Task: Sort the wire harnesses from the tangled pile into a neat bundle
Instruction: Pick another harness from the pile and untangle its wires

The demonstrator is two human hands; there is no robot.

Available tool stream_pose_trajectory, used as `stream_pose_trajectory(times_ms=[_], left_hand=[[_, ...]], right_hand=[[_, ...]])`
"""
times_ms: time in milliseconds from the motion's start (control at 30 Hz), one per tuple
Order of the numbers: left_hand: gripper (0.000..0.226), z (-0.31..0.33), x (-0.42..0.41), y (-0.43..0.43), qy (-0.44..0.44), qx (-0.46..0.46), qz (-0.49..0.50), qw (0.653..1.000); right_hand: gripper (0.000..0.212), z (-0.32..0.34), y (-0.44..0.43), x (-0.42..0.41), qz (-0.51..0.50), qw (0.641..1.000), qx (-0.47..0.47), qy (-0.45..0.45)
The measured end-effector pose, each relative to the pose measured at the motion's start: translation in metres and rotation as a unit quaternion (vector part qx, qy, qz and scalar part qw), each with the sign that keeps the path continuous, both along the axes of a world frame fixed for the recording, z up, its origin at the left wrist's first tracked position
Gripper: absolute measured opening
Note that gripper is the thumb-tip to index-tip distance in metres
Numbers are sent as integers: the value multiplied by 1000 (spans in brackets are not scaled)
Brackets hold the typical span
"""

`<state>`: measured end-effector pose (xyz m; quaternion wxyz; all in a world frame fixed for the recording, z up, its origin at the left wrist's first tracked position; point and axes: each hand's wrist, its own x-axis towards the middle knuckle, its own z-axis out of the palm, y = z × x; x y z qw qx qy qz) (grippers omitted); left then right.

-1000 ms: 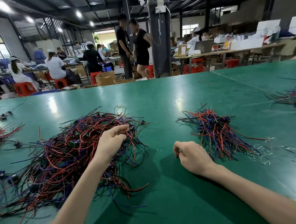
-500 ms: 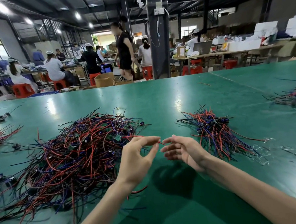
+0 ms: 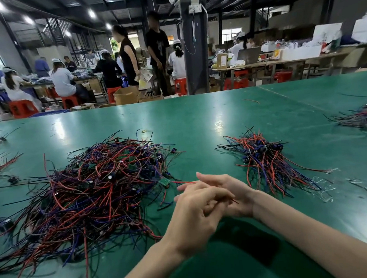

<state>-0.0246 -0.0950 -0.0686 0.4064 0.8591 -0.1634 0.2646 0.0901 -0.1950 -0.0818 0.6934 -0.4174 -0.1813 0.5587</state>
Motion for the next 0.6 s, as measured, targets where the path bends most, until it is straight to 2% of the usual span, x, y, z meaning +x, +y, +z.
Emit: stream_pose_trajectory(times_ms=[100, 200, 333, 400, 500, 600], left_hand=[[15, -3, 0, -4, -30, 57, -24, 998], [12, -6, 2, -2, -30, 73, -38, 996], [13, -6, 3, 6, -29, 87, -47, 995], [19, -4, 4, 14, -43, 102, -19, 994], [10, -1, 9, 34, -72, 100, 58, 991], [8, 1, 17, 53, -74, 166, 138, 974]], right_hand=[[39, 4, 9, 1, 24, 1000, -2, -11], [27, 14, 22, 7, 58, 998, -33, 1], [20, 25, 44, 12, 39, 990, -96, -96], [16, 31, 52, 15, 4, 986, -103, -133], [22, 48, 63, 20, -8, 980, -118, -157], [22, 74, 77, 22, -32, 955, -166, -245]])
